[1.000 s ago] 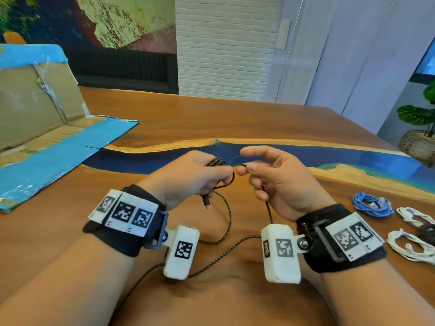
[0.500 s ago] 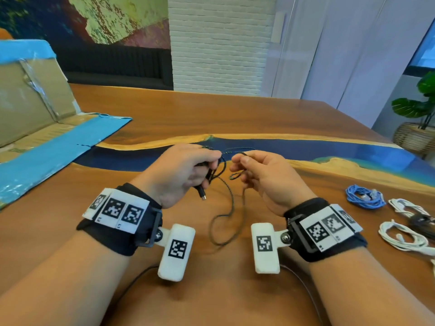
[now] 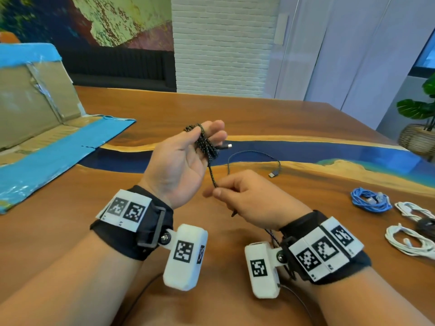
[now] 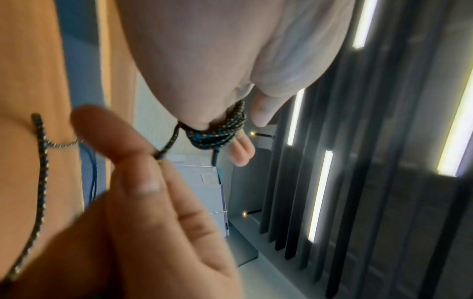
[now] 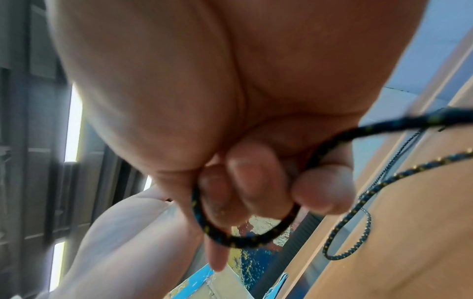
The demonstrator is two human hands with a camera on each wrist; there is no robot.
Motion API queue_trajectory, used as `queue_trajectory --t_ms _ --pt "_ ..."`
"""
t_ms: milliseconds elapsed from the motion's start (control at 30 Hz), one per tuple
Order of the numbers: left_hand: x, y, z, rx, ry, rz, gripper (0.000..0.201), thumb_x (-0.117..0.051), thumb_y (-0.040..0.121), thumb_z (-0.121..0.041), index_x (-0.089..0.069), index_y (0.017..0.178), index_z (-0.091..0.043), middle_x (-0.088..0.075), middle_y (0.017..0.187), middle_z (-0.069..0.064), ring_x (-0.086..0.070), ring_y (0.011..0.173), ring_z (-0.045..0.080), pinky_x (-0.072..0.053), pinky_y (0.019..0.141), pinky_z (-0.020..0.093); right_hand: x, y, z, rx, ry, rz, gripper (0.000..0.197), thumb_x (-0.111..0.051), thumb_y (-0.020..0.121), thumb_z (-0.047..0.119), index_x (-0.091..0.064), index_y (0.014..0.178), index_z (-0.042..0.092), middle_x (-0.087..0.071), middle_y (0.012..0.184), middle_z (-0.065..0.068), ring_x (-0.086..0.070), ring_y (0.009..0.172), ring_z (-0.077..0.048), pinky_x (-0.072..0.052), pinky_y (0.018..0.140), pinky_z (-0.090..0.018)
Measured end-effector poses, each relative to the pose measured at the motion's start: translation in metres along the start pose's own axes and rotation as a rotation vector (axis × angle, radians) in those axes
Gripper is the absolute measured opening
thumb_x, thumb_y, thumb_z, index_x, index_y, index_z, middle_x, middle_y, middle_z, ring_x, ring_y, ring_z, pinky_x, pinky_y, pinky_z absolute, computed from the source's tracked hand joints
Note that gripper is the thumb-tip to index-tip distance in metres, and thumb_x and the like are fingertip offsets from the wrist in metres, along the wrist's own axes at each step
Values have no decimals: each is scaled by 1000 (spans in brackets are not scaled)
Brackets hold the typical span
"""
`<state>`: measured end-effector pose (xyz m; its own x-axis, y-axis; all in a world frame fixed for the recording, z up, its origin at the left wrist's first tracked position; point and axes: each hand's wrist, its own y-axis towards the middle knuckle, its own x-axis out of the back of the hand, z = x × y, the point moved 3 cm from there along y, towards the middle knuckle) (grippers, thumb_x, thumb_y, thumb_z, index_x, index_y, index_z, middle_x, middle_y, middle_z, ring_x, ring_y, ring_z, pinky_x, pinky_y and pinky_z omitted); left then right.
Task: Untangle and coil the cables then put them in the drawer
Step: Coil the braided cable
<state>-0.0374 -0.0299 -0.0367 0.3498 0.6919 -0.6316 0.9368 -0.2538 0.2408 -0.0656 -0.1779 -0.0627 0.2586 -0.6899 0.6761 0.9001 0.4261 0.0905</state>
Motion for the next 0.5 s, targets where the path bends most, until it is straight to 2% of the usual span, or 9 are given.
queue_trajectory --t_ms 67,133,200,233,267,333,367,433,500 --pt "2 1 2 -13 186 -49 30 -38 110 -10 -48 134 3 -72 105 13 -70 97 25 -54 100 39 0 -3 7 48 -28 23 20 -60 101 32 -79 101 23 -74 86 -7 -66 80 -21 -56 78 -43" --pt "0 -1 6 5 423 -72 26 -44 108 -7 -47 133 0 -74 101 13 -70 94 25 -56 94 41 4 -4 8 77 -10 -10 20 -64 99 31 -79 91 20 -70 84 -17 -62 82 -33 -52 75 -49" --pt "1 -1 13 54 695 -62 33 -51 107 -14 -46 139 -7 -76 102 10 -71 91 21 -56 87 39 8 -5 6 77 -6 -31 22 -62 100 27 -78 86 20 -70 86 -10 -63 91 -25 -51 79 -46" --pt "3 -1 16 86 809 -48 36 -54 106 -23 -48 140 -12 -76 104 8 -70 88 21 -56 85 41 9 -5 5 76 26 -22 24 -60 101 24 -77 86 18 -73 92 -6 -64 101 -21 -52 87 -46" --pt "5 -1 18 106 908 -33 40 -58 103 -35 -52 137 -16 -75 105 6 -67 85 22 -56 85 46 9 -4 3 76 82 -15 25 -57 103 21 -75 87 15 -75 91 -3 -65 105 -21 -51 93 -47" --pt "8 0 15 101 1070 -22 45 -59 93 -54 -64 117 -17 -71 99 0 -62 85 23 -52 94 57 10 -3 -2 63 199 -45 26 -51 106 19 -72 92 10 -72 72 0 -66 85 -23 -53 92 -48" --pt "8 0 13 99 1118 -13 47 -58 94 -57 -66 104 -12 -69 90 0 -61 83 22 -50 96 58 13 -2 -3 55 238 -80 27 -49 106 17 -71 94 7 -69 67 2 -64 77 -21 -55 84 -43" --pt "7 -1 11 110 1178 32 53 -54 99 -57 -64 88 -7 -68 74 4 -61 74 20 -50 91 56 19 -3 -3 55 268 -144 26 -51 106 12 -72 94 2 -72 73 3 -64 71 -18 -52 69 -29" --pt "6 -3 11 149 1206 107 58 -50 98 -62 -65 86 -7 -66 67 5 -57 66 20 -53 85 54 27 -5 -3 68 269 -199 22 -58 102 15 -73 91 2 -72 73 -6 -63 62 -17 -53 66 -31"
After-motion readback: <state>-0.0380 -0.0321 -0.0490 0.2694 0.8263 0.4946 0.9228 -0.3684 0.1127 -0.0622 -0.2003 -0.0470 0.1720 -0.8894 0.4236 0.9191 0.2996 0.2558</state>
